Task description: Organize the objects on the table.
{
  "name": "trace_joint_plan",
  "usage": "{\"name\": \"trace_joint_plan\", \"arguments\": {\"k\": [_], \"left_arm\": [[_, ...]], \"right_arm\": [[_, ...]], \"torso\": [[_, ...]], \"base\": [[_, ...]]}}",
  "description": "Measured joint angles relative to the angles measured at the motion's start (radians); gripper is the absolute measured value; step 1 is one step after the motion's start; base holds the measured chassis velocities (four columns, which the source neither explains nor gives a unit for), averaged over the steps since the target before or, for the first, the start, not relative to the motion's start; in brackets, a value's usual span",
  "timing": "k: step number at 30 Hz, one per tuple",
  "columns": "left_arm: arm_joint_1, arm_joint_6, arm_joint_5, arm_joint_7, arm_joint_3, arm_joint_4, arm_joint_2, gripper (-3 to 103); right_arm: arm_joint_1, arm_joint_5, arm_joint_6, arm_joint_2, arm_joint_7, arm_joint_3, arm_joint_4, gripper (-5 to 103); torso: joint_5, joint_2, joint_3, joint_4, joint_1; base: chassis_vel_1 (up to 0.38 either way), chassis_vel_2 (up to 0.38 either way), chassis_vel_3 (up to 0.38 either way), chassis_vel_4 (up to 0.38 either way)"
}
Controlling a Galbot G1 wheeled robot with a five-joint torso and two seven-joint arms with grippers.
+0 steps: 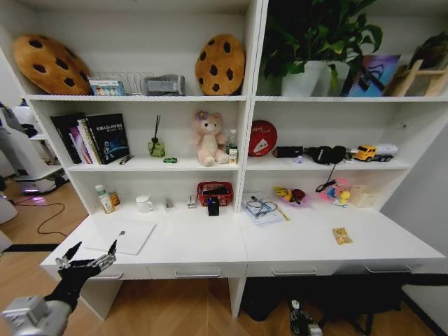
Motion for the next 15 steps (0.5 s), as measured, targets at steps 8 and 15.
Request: {"name": "trace_joint_plan", "arguments": {"k": [8,15], "left_arm": [[0.000,0.000,0.000,0.000,0.000,0.000,0.000,100],[0.000,0.000,0.000,0.000,0.000,0.000,0.000,100]], "right_arm": [[0.165,-0.009,0.007,0.038,-0.009,-0.003,-0.165,27],[0.264,0.008,0.057,0.043,0.015,0.003,-0.307,27]], "torso": [[-0.0005,0.000,0.000,-0.0001,0.000],[-0.0004,0.000,0.000,-0.0003,0.000]], "base": [[0.000,0.000,0.000,0.000],[0.000,0.000,0.000,0.000]]}}
